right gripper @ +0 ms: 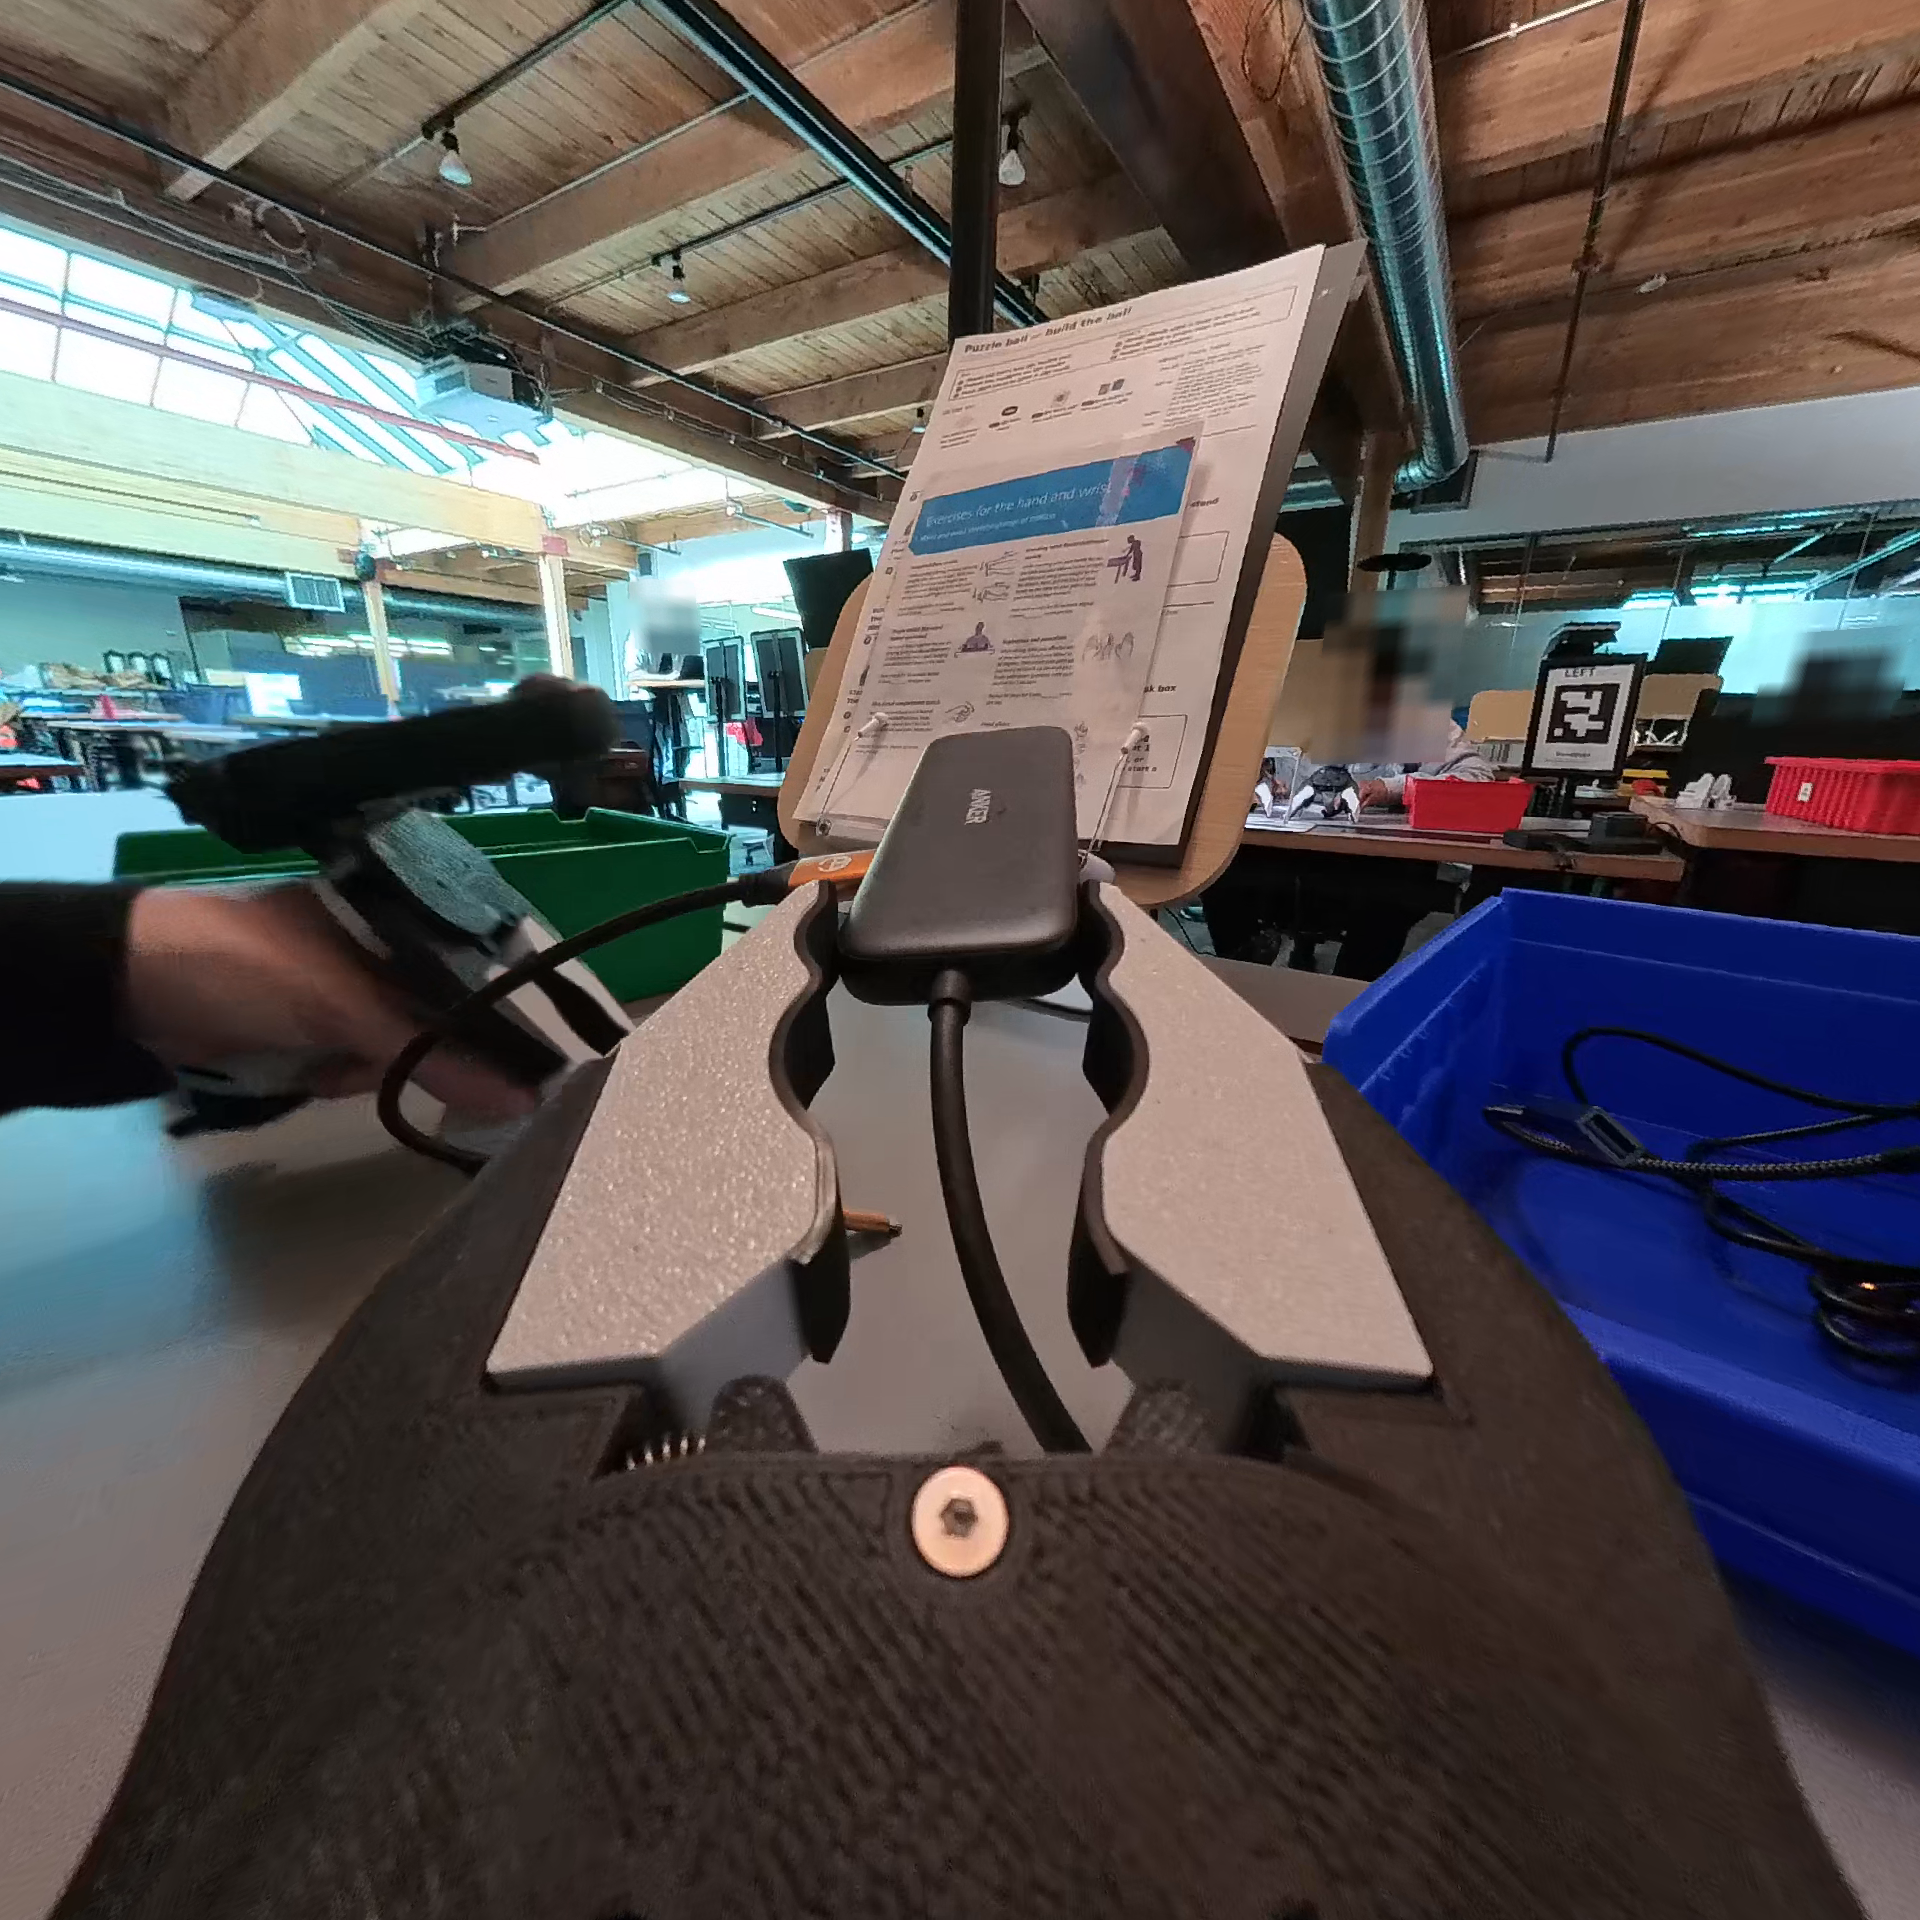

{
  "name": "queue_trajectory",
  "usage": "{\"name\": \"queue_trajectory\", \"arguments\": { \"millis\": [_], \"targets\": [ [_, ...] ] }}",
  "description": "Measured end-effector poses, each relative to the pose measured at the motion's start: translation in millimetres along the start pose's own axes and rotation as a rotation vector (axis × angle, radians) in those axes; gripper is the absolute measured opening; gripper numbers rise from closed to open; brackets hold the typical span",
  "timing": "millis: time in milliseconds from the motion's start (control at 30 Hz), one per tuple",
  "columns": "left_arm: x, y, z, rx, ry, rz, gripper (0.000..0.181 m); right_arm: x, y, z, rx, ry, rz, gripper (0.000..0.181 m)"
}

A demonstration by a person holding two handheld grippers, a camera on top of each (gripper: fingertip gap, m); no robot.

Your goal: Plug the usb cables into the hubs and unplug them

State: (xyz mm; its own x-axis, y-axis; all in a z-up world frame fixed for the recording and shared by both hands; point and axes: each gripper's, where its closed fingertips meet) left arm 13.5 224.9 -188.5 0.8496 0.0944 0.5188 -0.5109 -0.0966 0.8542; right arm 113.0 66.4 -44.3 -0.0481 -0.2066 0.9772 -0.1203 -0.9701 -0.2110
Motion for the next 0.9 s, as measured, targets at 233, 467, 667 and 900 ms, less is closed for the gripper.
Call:
{"name": "queue_trajectory", "arguments": {
  "millis": [233,467,667,900],
  "targets": [
    [10.0,-13.6,4.3,-0.046,-0.107,0.022,0.004,0.6,0.0,-0.2,0.004,-0.003,0.003,0.046],
    [-2.5,-5.4,22.8,-0.13,-0.241,0.041,0.0,-1.5,-2.0,-3.4,0.018,0.005,-0.01,0.046],
    [3.8,-7.7,23.6,-0.107,-0.269,0.098,0.014,-2.8,-2.6,-4.9,0.026,0.001,-0.018,0.046],
    [5.9,-7.1,30.2,-0.184,-0.088,0.123,0.003,-9.0,-6.3,-6.6,0.052,-0.081,-0.057,0.046]
  ]
}}
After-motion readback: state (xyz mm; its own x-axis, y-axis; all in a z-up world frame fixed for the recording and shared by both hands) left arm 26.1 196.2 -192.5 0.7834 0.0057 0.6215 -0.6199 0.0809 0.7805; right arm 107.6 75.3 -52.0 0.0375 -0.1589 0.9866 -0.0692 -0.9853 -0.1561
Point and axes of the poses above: each gripper's, where its closed fingertips meet, y back along the fingers, x out of its top, z = x × y across the jaws, and after that the axes turned 5 degrees about -z, right-handed
